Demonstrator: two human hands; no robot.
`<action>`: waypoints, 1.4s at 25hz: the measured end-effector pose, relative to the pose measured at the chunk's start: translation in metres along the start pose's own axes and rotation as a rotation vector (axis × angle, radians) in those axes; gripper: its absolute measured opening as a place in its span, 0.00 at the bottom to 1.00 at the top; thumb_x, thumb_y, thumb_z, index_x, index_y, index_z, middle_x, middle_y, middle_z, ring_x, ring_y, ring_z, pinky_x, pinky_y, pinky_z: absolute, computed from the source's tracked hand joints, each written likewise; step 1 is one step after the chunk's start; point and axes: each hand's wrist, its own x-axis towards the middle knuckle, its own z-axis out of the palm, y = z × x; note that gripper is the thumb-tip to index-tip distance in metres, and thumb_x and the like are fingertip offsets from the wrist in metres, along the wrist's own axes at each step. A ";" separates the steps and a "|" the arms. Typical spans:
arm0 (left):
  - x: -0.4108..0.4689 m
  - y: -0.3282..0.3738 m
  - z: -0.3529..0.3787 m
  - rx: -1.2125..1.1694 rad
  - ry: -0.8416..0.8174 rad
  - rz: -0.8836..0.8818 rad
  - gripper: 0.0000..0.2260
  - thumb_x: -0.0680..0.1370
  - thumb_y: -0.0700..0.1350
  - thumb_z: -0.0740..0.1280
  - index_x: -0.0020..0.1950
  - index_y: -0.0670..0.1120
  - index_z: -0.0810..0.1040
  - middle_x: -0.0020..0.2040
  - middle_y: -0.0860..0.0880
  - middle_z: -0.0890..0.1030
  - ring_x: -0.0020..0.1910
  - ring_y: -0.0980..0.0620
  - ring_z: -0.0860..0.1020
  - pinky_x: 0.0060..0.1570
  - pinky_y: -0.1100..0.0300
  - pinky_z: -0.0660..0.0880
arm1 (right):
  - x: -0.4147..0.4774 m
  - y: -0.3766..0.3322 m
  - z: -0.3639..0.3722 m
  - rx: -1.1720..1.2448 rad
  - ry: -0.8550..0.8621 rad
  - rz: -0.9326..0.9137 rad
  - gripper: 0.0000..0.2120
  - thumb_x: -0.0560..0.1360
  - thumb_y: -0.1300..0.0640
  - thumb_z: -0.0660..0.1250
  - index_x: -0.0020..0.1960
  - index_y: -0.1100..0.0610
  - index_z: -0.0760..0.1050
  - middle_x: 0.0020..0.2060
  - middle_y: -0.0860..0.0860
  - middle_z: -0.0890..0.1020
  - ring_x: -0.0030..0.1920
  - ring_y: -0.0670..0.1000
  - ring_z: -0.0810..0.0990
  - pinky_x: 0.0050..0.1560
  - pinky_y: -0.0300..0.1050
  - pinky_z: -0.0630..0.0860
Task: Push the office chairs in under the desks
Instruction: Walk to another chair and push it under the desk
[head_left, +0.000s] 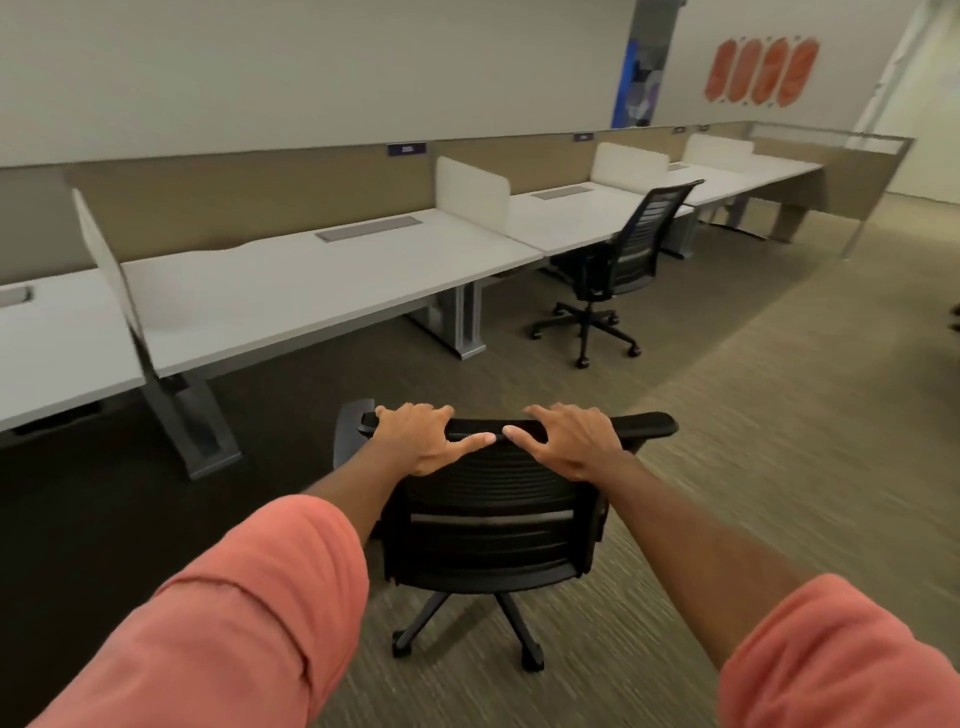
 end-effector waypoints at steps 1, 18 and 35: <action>0.000 -0.002 -0.002 0.005 -0.015 -0.004 0.56 0.61 0.83 0.36 0.72 0.49 0.69 0.66 0.43 0.76 0.66 0.41 0.73 0.65 0.31 0.62 | 0.001 0.000 0.001 0.000 -0.001 -0.011 0.43 0.71 0.22 0.38 0.62 0.49 0.76 0.51 0.52 0.82 0.52 0.53 0.79 0.50 0.52 0.72; 0.067 0.008 0.000 -0.033 0.047 -0.001 0.46 0.63 0.84 0.38 0.57 0.54 0.77 0.41 0.54 0.77 0.43 0.52 0.75 0.51 0.47 0.73 | 0.079 0.054 0.017 0.037 0.213 -0.213 0.43 0.68 0.19 0.35 0.39 0.50 0.75 0.29 0.46 0.75 0.31 0.47 0.74 0.37 0.46 0.70; 0.212 -0.039 -0.008 -0.040 0.231 -0.144 0.39 0.64 0.83 0.38 0.41 0.54 0.73 0.37 0.54 0.77 0.39 0.51 0.76 0.43 0.51 0.69 | 0.277 0.084 0.023 0.052 0.242 -0.404 0.41 0.69 0.20 0.37 0.42 0.48 0.77 0.33 0.45 0.78 0.34 0.47 0.76 0.35 0.45 0.64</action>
